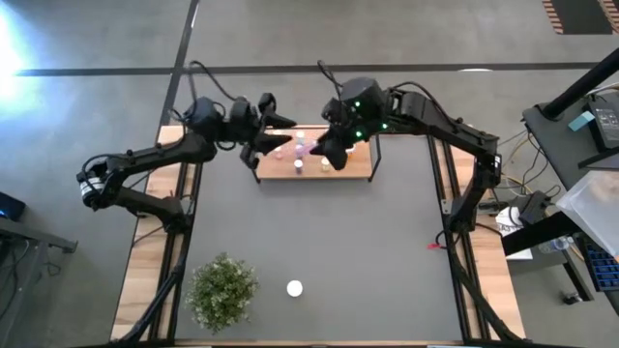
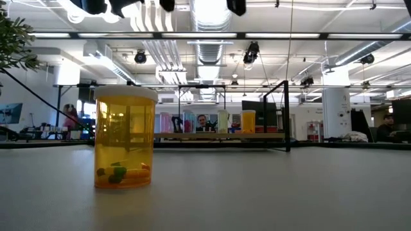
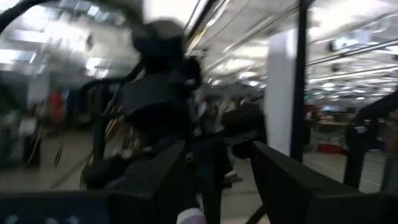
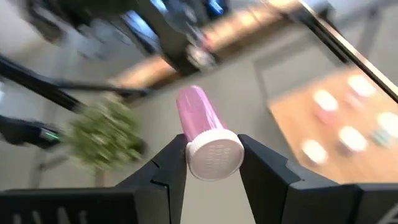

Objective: Pick and place medicine bottles onto shelf by color
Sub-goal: Put the pink pill bottle on the shelf aligned with the other pink pill bottles

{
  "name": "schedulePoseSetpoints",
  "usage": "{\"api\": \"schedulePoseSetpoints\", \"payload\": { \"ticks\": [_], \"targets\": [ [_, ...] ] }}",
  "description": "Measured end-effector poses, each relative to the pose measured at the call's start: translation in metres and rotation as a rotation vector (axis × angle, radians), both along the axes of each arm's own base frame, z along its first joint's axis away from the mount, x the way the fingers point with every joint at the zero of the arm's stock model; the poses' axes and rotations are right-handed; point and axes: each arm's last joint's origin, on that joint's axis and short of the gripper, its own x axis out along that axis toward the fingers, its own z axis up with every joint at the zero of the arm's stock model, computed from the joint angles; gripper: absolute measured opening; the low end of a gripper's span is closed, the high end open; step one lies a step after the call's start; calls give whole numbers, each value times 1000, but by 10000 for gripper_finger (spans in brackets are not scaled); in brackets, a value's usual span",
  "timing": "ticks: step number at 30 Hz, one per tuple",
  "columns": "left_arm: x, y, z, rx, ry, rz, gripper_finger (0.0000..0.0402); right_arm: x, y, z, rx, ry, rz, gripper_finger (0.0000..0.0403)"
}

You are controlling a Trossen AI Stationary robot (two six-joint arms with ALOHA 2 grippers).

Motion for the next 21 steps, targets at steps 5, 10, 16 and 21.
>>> {"api": "schedulePoseSetpoints", "payload": {
  "ticks": [5, 10, 16, 21],
  "targets": [
    [6, 5, -18, -121, 179, 56, 164, -7, -3, -17, -75, 201, -130, 123],
    [11, 7, -36, -202, 345, 62, 164, -8, -5, -21, -133, 261, -205, 123],
    [21, 16, -53, -208, 418, 123, 164, -7, -6, -21, -139, 259, -206, 123],
    [27, 19, -63, -187, 452, 131, 164, -8, -5, -23, -136, 279, -203, 123]
  ]
}}
